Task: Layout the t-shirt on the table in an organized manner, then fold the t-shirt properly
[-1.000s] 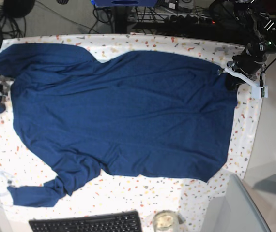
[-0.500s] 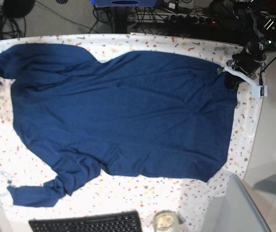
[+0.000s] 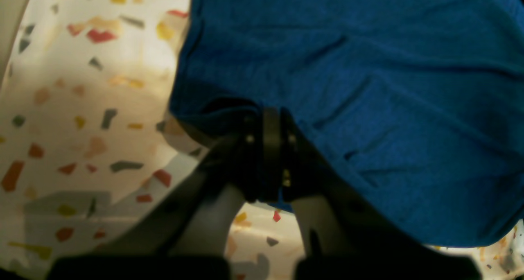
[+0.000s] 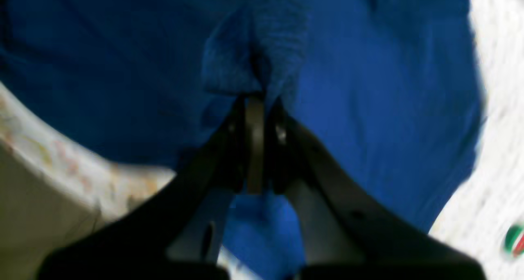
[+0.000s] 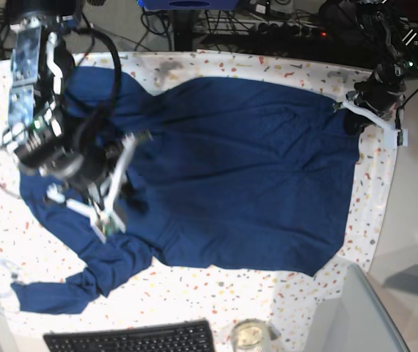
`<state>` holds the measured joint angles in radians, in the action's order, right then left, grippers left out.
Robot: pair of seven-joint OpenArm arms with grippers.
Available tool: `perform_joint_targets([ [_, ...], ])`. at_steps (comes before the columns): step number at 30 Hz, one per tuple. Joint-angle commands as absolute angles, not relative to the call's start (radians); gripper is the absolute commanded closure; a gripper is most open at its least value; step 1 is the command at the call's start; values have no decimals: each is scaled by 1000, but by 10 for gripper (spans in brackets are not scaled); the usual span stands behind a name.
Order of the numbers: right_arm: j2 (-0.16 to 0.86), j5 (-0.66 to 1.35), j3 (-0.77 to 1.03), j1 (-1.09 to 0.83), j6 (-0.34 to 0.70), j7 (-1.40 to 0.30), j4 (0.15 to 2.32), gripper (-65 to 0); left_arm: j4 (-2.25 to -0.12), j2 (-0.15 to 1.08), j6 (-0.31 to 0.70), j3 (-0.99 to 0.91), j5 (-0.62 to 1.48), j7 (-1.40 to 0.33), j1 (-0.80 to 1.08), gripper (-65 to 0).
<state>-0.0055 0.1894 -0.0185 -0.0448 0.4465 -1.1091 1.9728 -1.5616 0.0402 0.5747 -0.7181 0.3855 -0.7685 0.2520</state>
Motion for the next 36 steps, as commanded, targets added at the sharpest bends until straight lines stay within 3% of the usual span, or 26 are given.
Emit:
perform_joint_targets([
  [1, -21, 188, -38, 4, 421, -1099, 1963, 0, -1564, 50, 578, -719, 398, -748, 248, 0],
  [6, -64, 188, -102, 194, 383, -1078, 1785, 0, -1532, 51, 578, -719, 398, -746, 248, 0],
  [15, -85, 188, -82, 440, 378, -863, 1299, 0, -1534, 51, 578, -719, 398, -746, 248, 0],
  [16, -87, 188, -54, 450, 375, -858, 1270, -26, -1534, 51, 578, -719, 398, -746, 248, 0],
  [18, -84, 188, 1, 464, 357, -874, 1256, -135, -1534, 51, 578, -719, 398, -746, 248, 0],
  [21, -59, 188, 97, 449, 358, -957, 1357, -375, -1532, 51, 578, -719, 398, -746, 248, 0],
  [23, -30, 189, 150, 383, 354, -1023, 1509, -497, -1532, 51, 578, -719, 398, -746, 248, 0],
  [29, -21, 193, 437, 53, 352, -1162, 1837, -518, -1534, 64, 578, -719, 398, -746, 248, 0],
  [33, -101, 326, 748, -102, 400, -1066, 1833, -527, -1537, 65, 578, -719, 398, -746, 248, 0],
  [36, -85, 492, 802, -159, 509, -1052, 1755, -569, -1541, 65, 578, -719, 398, -748, 248, 0],
])
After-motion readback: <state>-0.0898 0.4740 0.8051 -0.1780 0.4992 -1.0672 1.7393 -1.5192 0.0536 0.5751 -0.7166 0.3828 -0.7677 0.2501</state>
